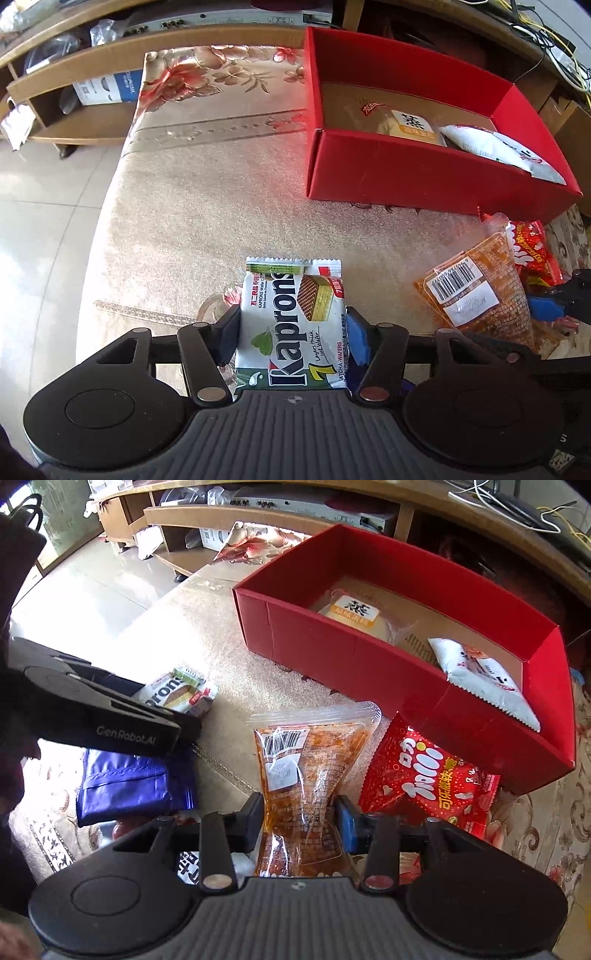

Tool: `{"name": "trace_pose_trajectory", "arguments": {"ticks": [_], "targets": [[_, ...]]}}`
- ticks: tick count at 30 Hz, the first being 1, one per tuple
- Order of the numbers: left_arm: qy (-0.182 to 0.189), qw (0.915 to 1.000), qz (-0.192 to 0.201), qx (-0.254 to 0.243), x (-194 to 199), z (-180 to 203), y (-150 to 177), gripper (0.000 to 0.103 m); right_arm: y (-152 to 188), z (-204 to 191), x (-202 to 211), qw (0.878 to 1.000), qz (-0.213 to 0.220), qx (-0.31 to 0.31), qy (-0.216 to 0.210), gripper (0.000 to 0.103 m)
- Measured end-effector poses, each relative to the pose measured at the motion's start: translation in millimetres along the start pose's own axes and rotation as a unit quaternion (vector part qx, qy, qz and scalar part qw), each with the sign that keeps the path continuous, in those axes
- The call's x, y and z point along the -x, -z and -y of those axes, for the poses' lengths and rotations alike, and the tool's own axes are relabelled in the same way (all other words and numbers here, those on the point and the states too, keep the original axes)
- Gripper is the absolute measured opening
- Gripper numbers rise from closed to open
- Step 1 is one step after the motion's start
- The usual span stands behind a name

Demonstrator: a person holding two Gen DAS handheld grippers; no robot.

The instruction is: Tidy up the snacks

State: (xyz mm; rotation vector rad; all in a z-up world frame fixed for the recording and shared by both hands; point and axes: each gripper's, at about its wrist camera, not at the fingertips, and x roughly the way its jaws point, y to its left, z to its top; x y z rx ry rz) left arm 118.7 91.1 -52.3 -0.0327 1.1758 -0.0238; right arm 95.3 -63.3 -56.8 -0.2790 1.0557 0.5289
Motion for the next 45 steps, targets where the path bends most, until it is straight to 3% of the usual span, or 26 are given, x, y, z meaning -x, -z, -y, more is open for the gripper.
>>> {"name": "trace_pose_trajectory", "arguments": {"ticks": [38, 45], "targets": [[0.082, 0.9941, 0.069, -0.015, 50, 43, -18, 0.065, -5, 21, 66, 0.993, 0.087, -0.076, -0.013, 0.041], [0.084, 0.9939, 0.070, -0.012, 49, 47, -24, 0.065, -7, 29, 63, 0.992, 0.084, -0.089, -0.009, 0.035]]}}
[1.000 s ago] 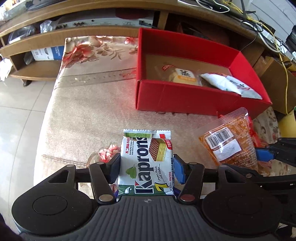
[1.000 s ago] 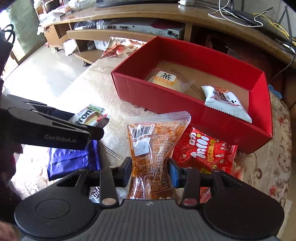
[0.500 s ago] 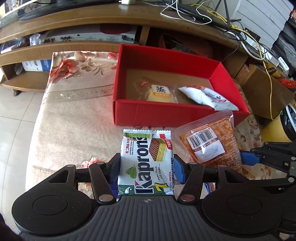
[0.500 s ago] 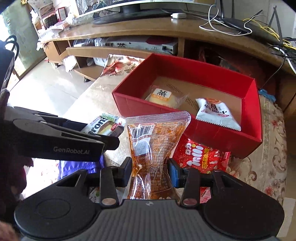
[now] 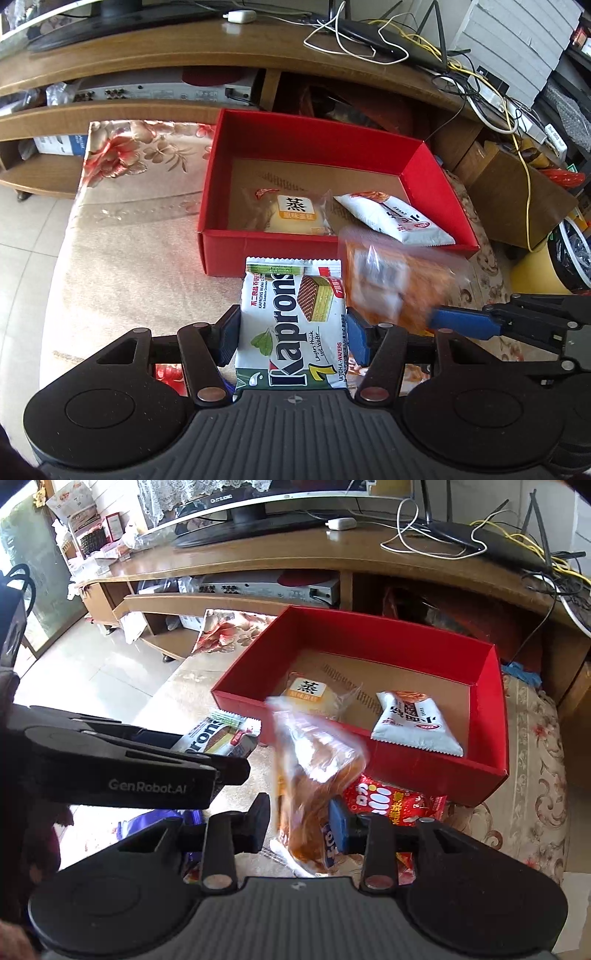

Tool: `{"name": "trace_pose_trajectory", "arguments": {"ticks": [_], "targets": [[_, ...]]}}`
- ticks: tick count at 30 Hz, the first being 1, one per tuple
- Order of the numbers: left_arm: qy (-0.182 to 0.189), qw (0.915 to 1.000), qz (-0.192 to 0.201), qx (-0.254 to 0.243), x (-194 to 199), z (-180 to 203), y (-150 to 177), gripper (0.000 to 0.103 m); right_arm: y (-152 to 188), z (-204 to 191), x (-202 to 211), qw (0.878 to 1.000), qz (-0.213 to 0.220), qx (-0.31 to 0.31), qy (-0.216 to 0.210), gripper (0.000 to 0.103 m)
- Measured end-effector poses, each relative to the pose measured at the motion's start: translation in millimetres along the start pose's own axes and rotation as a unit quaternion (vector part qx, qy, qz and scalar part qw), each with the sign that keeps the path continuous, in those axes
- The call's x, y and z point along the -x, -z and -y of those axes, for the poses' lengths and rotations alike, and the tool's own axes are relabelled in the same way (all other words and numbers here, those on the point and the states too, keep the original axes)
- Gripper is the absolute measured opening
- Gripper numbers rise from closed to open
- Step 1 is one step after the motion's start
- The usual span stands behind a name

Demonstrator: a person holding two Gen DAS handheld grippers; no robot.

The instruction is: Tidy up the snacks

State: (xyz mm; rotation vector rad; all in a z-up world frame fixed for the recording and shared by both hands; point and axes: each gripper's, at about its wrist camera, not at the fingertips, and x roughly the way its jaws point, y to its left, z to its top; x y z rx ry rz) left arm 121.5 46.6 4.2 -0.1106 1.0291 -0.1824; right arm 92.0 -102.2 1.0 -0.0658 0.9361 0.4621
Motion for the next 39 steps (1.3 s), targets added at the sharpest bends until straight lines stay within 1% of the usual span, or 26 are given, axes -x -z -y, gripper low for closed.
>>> {"name": "trace_pose_trajectory", "arguments": {"ticks": [3, 5, 6, 8, 9, 11, 14, 18, 21, 23, 24, 26, 28, 30, 32, 34, 36, 39], "targets": [[-0.005, 1.0000, -0.007, 0.001, -5, 0, 2, 0.065, 2, 3, -13, 1.000, -0.019, 0.001, 0.014, 0.034], [-0.008, 0.9999, -0.014, 0.005, -9, -2, 3, 0.065, 4, 7, -24, 0.999, -0.036, -0.011, 0.028, 0.035], [-0.009, 0.9998, -0.015, 0.007, -9, -4, 3, 0.065, 5, 10, -28, 0.998, -0.047, -0.027, 0.025, 0.035], [-0.009, 0.9998, -0.013, 0.011, -9, -6, 3, 0.065, 5, 15, -29, 0.997, -0.050, -0.053, 0.011, 0.036], [-0.009, 0.9998, -0.012, 0.012, -7, -8, 2, 0.065, 5, 14, -29, 0.997, -0.049, -0.057, 0.007, 0.040], [-0.009, 0.9997, -0.012, 0.017, -6, -11, 2, 0.065, 4, 10, -31, 0.997, -0.050, -0.061, 0.005, 0.043], [-0.011, 0.9996, -0.011, 0.024, -5, -18, 3, 0.065, 4, 1, -40, 0.996, -0.065, -0.054, 0.010, 0.045], [-0.012, 0.9993, -0.012, 0.035, -3, -28, 4, 0.065, 4, -15, -55, 0.996, -0.080, -0.034, 0.023, 0.046], [-0.012, 0.9991, -0.012, 0.038, -3, -32, 3, 0.065, 3, -22, -72, 0.995, -0.093, -0.018, 0.034, 0.049], [-0.012, 0.9991, -0.013, 0.037, -4, -32, 4, 0.065, 5, -24, -85, 0.993, -0.107, -0.013, 0.039, 0.050], [-0.013, 0.9992, -0.015, 0.035, -5, -31, 4, 0.065, 7, -25, -91, 0.993, -0.112, -0.010, 0.037, 0.054], [-0.017, 0.9991, -0.018, 0.033, -7, -32, 5, 0.065, 8, -32, -92, 0.994, -0.100, 0.012, 0.048, 0.055], [-0.022, 0.9990, -0.020, 0.032, -8, -33, 6, 0.065, 8, -32, -93, 0.994, -0.097, 0.019, 0.048, 0.055], [-0.024, 0.9989, -0.023, 0.032, -10, -34, 7, 0.065, 11, -32, -88, 0.994, -0.096, 0.033, 0.048, 0.047], [-0.025, 0.9989, -0.023, 0.031, -10, -35, 7, 0.065, 15, -31, -82, 0.993, -0.095, 0.046, 0.048, 0.042], [-0.025, 0.9990, -0.022, 0.031, -8, -35, 7, 0.065, 18, -28, -74, 0.994, -0.094, 0.042, 0.039, 0.038], [-0.023, 0.9991, -0.020, 0.030, -7, -34, 7, 0.065, 19, -22, -66, 0.995, -0.090, 0.031, 0.030, 0.030], [-0.022, 0.9993, -0.021, 0.023, -8, -30, 8, 0.065, 20, -13, -57, 0.996, -0.086, 0.017, 0.026, 0.027]]}}
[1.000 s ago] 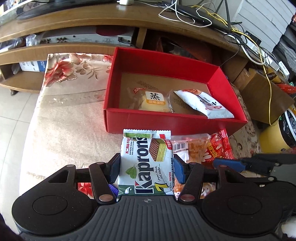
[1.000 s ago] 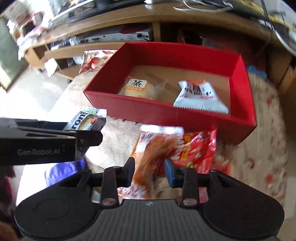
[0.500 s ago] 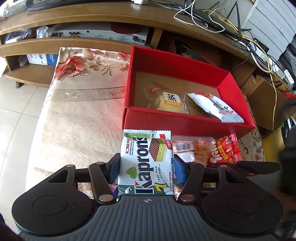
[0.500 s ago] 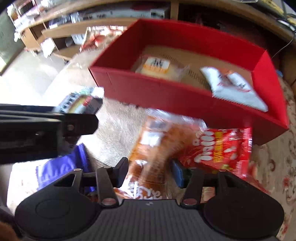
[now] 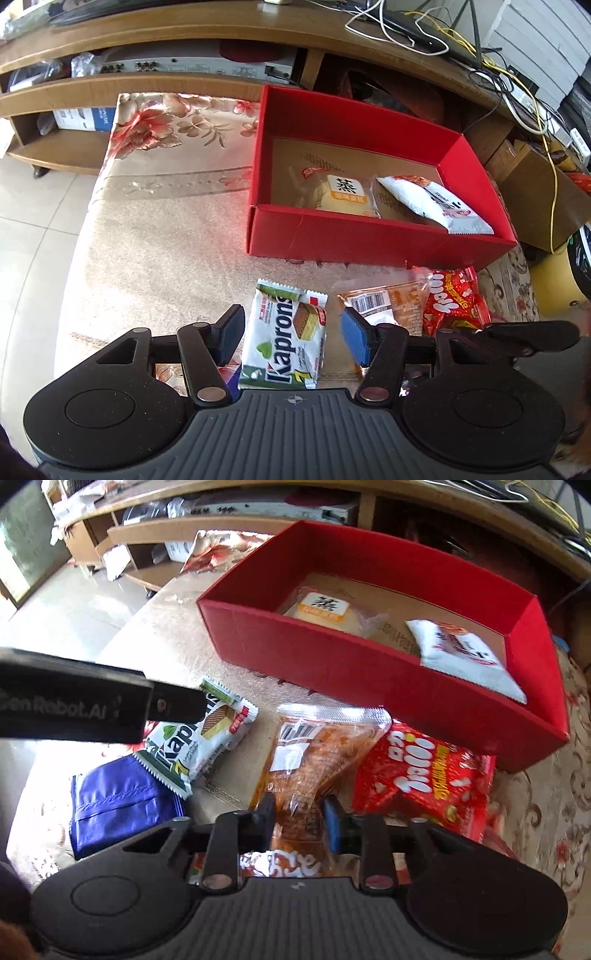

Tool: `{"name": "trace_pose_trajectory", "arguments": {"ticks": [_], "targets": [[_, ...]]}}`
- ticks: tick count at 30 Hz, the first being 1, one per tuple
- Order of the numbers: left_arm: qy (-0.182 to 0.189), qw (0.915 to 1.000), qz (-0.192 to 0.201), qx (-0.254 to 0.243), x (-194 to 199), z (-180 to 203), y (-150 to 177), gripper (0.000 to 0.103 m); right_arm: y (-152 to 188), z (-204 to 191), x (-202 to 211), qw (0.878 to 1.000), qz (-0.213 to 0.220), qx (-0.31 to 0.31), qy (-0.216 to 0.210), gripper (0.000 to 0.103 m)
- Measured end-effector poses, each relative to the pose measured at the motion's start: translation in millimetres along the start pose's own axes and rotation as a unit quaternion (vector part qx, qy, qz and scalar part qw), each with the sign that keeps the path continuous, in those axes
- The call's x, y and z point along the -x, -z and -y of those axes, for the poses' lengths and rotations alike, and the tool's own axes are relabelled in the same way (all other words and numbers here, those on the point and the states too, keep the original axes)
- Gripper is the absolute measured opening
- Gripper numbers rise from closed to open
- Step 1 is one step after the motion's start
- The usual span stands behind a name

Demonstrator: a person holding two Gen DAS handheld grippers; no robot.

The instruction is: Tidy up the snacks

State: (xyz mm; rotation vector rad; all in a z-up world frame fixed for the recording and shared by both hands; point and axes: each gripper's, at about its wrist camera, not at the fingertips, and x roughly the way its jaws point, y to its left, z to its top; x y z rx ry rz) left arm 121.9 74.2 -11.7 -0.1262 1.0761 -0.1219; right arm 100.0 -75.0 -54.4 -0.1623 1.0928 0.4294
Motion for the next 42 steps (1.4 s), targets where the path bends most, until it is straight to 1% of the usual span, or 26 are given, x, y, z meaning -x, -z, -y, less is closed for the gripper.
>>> {"name": "trace_pose_trajectory", "arguments": {"ticks": [3, 5, 8, 9, 10, 12, 13, 15, 17, 18, 20, 21, 22, 24, 26, 27, 29, 31, 33, 35, 37, 38, 39, 40, 41, 42], "targets": [[-0.004, 0.9999, -0.009, -0.004, -6, 2, 3, 0.065, 0, 4, 0, 1.000, -0.006, -0.006, -0.005, 0.027], [-0.008, 0.9998, -0.018, -0.008, -12, 4, 5, 0.066, -1, 0, -2, 1.000, -0.006, 0.000, 0.005, 0.028], [-0.030, 0.9989, -0.029, -0.019, -22, 6, 8, 0.074, -4, -9, -6, 1.000, -0.013, 0.012, 0.014, 0.036], [-0.040, 0.9984, -0.031, -0.025, -25, 6, 9, 0.074, -6, -13, -8, 0.999, -0.015, 0.025, 0.017, 0.043], [-0.047, 0.9978, -0.035, -0.029, -28, 6, 10, 0.074, -7, -19, -12, 0.999, -0.014, 0.038, 0.020, 0.047], [-0.054, 0.9972, -0.042, -0.031, -34, 5, 12, 0.077, -10, -28, -21, 0.998, -0.014, 0.059, 0.029, 0.061], [-0.056, 0.9969, -0.046, -0.030, -37, 5, 12, 0.078, -11, -32, -28, 0.997, -0.017, 0.068, 0.031, 0.066], [-0.055, 0.9970, -0.051, -0.020, -42, 2, 11, 0.083, -13, -29, -35, 0.998, -0.011, 0.056, 0.033, 0.082], [-0.060, 0.9967, -0.051, -0.020, -46, 1, 9, 0.088, -14, -18, -38, 0.999, -0.014, 0.033, 0.010, 0.085], [-0.065, 0.9964, -0.049, -0.025, -47, 1, 8, 0.090, -12, -13, -36, 1.000, -0.009, 0.029, -0.002, 0.080], [-0.075, 0.9955, -0.044, -0.040, -46, 4, 7, 0.090, -8, -12, -30, 0.999, -0.003, 0.048, 0.011, 0.061], [-0.076, 0.9952, -0.044, -0.045, -47, 5, 7, 0.090, -5, -8, -27, 0.999, -0.004, 0.044, 0.009, 0.053], [-0.075, 0.9951, -0.043, -0.048, -47, 7, 7, 0.089, -3, -7, -24, 0.999, -0.008, 0.044, 0.011, 0.052], [-0.069, 0.9952, -0.046, -0.051, -48, 10, 7, 0.080, 3, -5, -19, 0.998, -0.013, 0.054, 0.016, 0.049], [-0.063, 0.9951, -0.053, -0.055, -50, 15, 9, 0.077, 7, -3, -13, 0.999, -0.011, 0.048, 0.009, 0.046], [-0.063, 0.9949, -0.055, -0.057, -51, 16, 10, 0.074, 7, -1, -8, 0.999, -0.007, 0.043, 0.005, 0.039], [-0.065, 0.9949, -0.054, -0.055, -51, 17, 10, 0.073, 10, 5, 1, 0.999, -0.002, 0.033, -0.003, 0.038], [-0.064, 0.9955, -0.053, -0.045, -51, 14, 8, 0.074, 12, 8, 5, 1.000, 0.001, 0.029, 0.000, 0.038], [-0.063, 0.9957, -0.058, -0.034, -53, 11, 7, 0.085, 12, 9, -1, 1.000, -0.006, 0.026, 0.000, 0.038], [-0.064, 0.9952, -0.062, -0.041, -59, 15, 7, 0.090, 13, 6, -3, 0.999, -0.010, 0.031, 0.005, 0.038], [-0.086, 0.9927, -0.055, -0.064, -63, 25, 9, 0.090, 9, 4, -2, 0.999, -0.005, 0.032, 0.003, 0.038], [-0.089, 0.9923, -0.049, -0.071, -63, 28, 10, 0.087, 8, 4, 0, 1.000, -0.003, 0.031, 0.000, 0.037], [-0.084, 0.9928, -0.047, -0.071, -62, 29, 9, 0.080, 7, 5, 1, 1.000, -0.001, 0.029, -0.003, 0.037], [-0.081, 0.9930, -0.046, -0.072, -60, 30, 9, 0.075, 6, 7, 2, 1.000, 0.001, 0.026, -0.004, 0.036], [-0.082, 0.9928, -0.042, -0.076, -58, 31, 9, 0.065, 8, 10, 3, 1.000, 0.002, 0.023, -0.006, 0.036], [-0.076, 0.9936, -0.040, -0.073, -56, 30, 8, 0.065, 8, 13, 5, 1.000, 0.004, 0.017, -0.008, 0.036]]}}
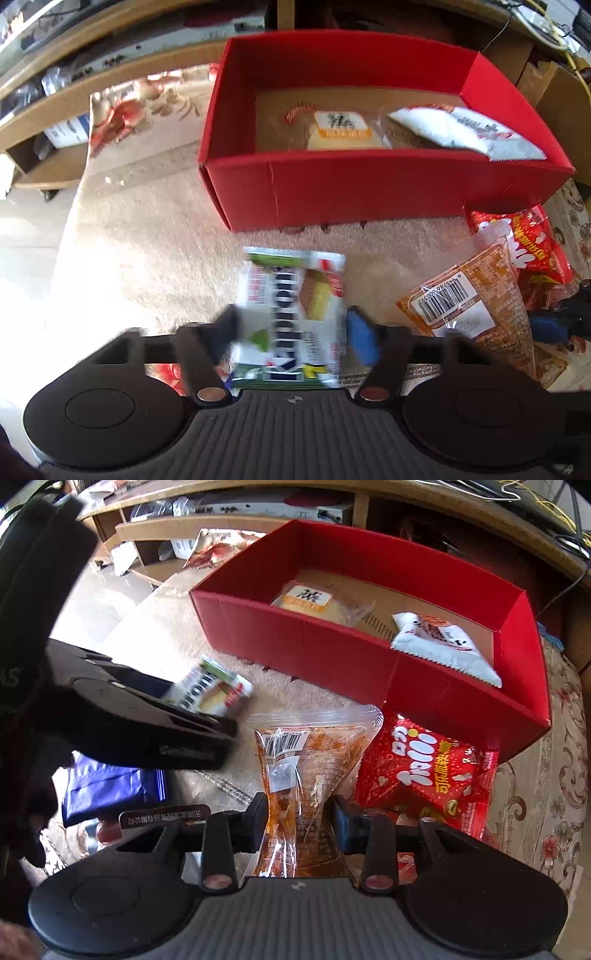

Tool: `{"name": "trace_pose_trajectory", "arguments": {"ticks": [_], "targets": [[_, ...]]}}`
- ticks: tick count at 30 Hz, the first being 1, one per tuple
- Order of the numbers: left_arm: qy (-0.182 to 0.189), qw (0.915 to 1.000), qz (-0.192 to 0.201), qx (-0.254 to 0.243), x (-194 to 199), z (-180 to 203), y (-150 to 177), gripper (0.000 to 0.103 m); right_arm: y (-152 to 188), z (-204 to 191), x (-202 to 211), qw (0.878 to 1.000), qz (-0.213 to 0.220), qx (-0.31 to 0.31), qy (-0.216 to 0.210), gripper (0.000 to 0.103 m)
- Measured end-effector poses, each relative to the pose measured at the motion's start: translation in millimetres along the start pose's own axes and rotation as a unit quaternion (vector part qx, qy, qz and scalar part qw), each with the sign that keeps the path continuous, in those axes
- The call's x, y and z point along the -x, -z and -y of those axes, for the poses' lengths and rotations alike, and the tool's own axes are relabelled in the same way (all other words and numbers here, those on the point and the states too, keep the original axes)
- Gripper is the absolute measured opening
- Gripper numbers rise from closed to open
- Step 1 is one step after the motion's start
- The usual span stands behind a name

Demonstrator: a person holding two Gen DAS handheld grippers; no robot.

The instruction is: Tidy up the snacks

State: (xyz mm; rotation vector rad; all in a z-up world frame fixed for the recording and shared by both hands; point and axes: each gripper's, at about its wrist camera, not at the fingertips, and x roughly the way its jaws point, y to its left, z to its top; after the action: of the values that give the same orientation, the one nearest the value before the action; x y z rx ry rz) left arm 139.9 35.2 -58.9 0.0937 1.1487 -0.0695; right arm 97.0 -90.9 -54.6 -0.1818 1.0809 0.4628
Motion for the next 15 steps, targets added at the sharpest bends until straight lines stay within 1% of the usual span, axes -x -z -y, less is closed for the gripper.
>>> {"name": "trace_pose_trajectory", "arguments": {"ticks": [3, 6, 11, 15], "targets": [[0.014, 0.9998, -0.003, 0.014, 1, -5, 1, 0.064, 1, 7, 9, 1.000, 0.009, -0.013, -0.002, 0.036], [0.031, 0.9992, -0.001, 0.026, 5, -10, 1, 0.064, -2, 12, 21, 0.999, 0.028, -0.024, -0.008, 0.036], [0.047, 0.9981, 0.014, 0.037, 20, -12, 1, 0.064, -7, 17, 42, 0.997, 0.060, -0.038, -0.018, 0.036], [0.063, 0.9967, 0.022, 0.046, 30, -12, -2, 0.064, -9, 21, 55, 0.996, 0.078, -0.044, -0.022, 0.036]]}}
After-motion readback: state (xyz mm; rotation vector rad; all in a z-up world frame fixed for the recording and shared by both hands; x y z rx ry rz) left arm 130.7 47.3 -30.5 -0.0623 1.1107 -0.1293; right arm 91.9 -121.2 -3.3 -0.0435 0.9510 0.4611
